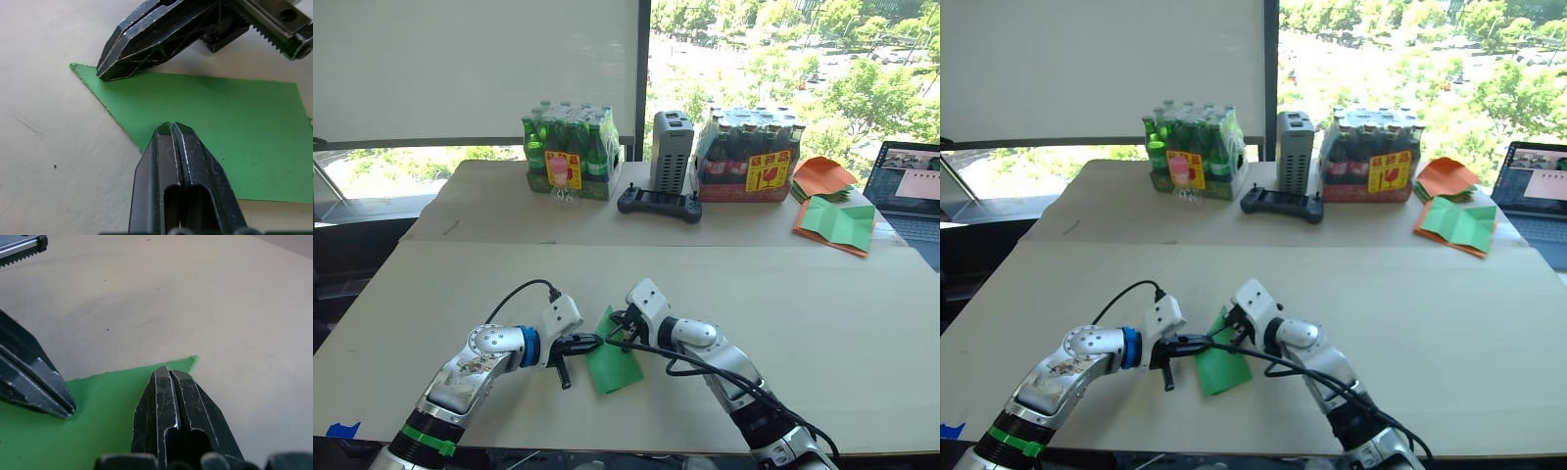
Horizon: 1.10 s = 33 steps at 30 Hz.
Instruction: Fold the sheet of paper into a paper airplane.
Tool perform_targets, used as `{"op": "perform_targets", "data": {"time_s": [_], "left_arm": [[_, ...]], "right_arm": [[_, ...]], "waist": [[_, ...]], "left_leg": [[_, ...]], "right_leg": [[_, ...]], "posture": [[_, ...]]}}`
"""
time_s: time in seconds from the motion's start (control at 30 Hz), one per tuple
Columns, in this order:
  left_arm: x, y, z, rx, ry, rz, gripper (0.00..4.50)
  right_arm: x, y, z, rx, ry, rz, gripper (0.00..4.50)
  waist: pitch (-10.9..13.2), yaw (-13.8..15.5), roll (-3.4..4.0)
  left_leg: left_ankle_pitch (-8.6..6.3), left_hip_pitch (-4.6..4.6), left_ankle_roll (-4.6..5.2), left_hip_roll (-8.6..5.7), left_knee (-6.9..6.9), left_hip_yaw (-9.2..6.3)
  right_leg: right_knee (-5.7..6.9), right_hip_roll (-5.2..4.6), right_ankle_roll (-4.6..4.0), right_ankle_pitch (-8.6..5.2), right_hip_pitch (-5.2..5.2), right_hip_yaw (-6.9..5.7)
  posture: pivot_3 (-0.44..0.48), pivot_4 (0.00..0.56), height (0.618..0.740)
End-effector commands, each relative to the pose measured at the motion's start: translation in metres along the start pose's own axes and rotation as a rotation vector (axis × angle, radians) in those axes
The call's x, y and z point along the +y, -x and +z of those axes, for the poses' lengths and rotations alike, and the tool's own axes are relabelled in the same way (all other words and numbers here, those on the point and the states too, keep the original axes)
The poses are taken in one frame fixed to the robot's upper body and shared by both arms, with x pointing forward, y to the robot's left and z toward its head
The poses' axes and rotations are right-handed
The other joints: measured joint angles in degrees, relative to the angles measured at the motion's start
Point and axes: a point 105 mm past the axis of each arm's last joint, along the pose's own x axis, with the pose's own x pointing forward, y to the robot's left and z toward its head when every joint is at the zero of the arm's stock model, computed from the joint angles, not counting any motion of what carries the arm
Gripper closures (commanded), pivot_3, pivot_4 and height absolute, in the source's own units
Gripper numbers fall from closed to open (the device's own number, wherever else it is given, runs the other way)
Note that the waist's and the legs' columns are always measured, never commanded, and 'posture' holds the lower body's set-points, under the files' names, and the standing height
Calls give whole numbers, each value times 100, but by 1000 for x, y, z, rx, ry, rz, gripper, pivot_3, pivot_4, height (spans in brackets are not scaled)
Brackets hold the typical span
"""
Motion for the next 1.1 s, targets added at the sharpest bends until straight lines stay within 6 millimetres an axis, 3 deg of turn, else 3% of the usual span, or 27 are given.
{"op": "perform_targets", "data": {"time_s": [0.03,0.3,0.87,1.1], "left_arm": [[-3,0,-12,56,9,-5,4461],[-4,1,-12,57,7,-1,4461],[0,0,-9,54,2,5,4461],[0,-1,-9,53,2,1,4461]], "right_arm": [[-7,-4,-13,55,-13,-35,4500],[-7,-6,-17,61,-23,-42,4500],[19,20,-34,102,-5,43,4500],[17,21,-22,59,19,19,4500]], "waist": [[0,1,0],[0,-5,1],[-1,14,1],[-1,13,1]], "left_leg": [[0,0,0,-1,0,0],[0,1,0,0,0,0],[-1,0,1,-1,-6,0],[-1,0,1,0,-7,0]], "right_leg": [[0,0,0,0,0,0],[2,0,0,0,-2,0],[-1,0,0,0,0,0],[-3,-1,0,0,2,0]], "posture": [[0,150,675],[0,150,675],[0,150,675],[0,150,675]]}}
